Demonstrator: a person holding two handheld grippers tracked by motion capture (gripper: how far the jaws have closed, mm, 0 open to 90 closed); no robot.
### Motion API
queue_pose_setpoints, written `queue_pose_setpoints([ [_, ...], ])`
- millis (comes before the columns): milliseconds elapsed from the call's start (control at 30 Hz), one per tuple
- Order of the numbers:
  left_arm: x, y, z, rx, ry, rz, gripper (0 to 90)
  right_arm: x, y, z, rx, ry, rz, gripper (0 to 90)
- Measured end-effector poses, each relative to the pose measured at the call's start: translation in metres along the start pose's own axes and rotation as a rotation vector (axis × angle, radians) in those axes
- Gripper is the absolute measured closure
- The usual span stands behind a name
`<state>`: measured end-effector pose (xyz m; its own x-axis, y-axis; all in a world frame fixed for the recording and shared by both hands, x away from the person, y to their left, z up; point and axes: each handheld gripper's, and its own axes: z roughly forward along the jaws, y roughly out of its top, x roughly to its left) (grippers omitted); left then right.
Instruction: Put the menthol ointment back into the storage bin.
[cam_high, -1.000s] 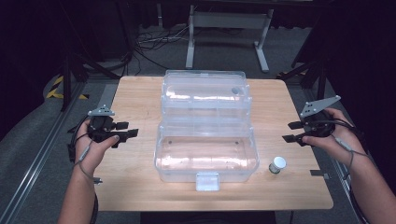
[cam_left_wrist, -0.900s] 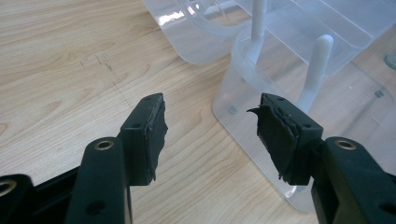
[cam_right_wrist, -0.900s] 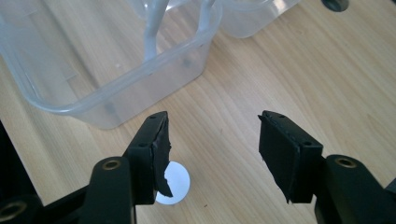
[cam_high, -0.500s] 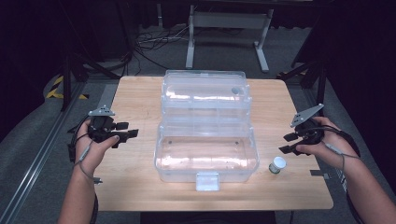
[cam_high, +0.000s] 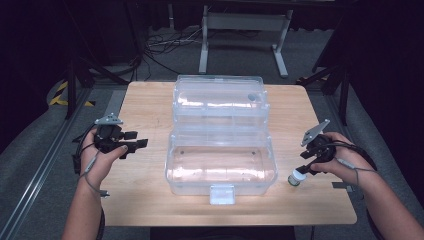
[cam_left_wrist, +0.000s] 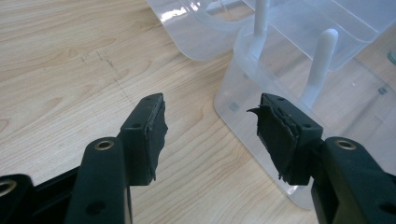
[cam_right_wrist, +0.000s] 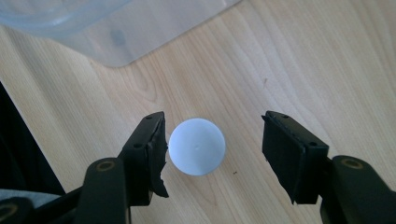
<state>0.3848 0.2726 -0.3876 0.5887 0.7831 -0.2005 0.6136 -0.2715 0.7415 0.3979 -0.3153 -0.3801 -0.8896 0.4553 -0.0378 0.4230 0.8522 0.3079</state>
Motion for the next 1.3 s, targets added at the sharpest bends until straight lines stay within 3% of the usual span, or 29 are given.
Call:
queue_pose_setpoints([
  [300, -0.001, 0.0, 0.002, 0.006, -0.005, 0.003, 42.9, 0.002, 0.001, 0.015, 0.066, 0.008, -0.033, 39.8],
  [1100, 0.0, 0.0, 0.002, 0.008, -0.005, 0.001, 42.9, 0.006, -0.003, 0.046, 0.165, 0.028, -0.039, 39.8],
  [1300, 0.001, -0.001, 0.003, 0.011, -0.006, -0.002, 42.9, 0.005, -0.005, 0.05, 0.176, 0.026, -0.026, 50.2],
])
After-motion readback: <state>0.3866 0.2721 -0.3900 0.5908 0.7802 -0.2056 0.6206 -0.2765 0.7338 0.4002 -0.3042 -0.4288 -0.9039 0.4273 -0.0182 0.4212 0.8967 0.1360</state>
